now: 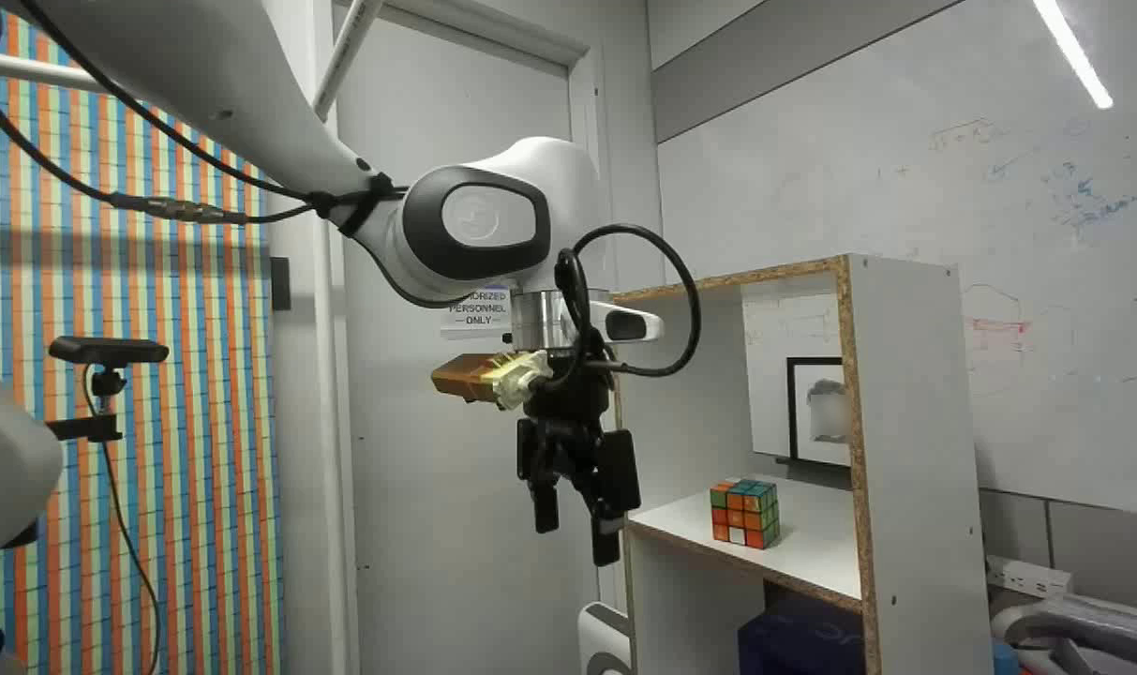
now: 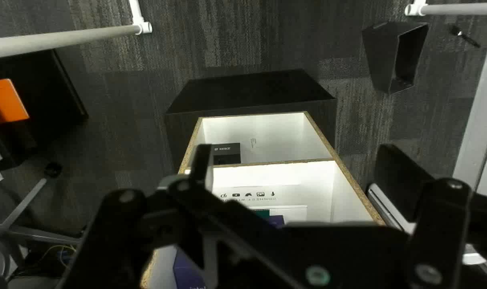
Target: Put the cube on the shelves' topmost surface
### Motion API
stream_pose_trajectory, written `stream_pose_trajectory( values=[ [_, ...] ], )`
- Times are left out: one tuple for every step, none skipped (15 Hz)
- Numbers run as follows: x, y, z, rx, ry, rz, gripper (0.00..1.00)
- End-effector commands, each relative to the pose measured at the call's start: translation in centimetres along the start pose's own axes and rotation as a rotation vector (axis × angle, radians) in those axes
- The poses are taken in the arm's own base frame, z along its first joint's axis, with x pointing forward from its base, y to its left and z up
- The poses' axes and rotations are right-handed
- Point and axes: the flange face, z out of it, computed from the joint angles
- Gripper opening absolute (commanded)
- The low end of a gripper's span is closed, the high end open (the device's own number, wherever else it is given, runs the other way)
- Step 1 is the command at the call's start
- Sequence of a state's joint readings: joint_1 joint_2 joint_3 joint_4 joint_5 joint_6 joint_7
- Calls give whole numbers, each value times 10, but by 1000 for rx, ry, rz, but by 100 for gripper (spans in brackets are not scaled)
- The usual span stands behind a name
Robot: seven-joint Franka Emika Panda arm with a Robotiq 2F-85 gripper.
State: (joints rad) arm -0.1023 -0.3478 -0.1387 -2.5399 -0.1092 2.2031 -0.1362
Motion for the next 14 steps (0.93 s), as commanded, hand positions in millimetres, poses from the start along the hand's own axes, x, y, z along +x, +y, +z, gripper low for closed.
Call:
stream_pose_trajectory(
  values=[
    [1,0,-2,-1,3,0,100],
    [2,1,-4,-1,7,1,100],
    [2,1,-4,-1,8,1,100],
    [6,7,-4,10,64,-4,100],
    [11,12,-2,25,97,12,100],
    [19,23,4,40,124,43,100],
    [26,32,10,54,167,69,100],
    [33,42,20,70,197,93,100],
    [40,49,29,86,223,108,100],
    [47,54,40,102,255,125,100],
    [55,57,50,116,282,127,100],
    [65,57,60,126,301,124,100],
    [76,53,67,141,316,116,100],
    [86,49,72,158,325,112,100]
  ],
)
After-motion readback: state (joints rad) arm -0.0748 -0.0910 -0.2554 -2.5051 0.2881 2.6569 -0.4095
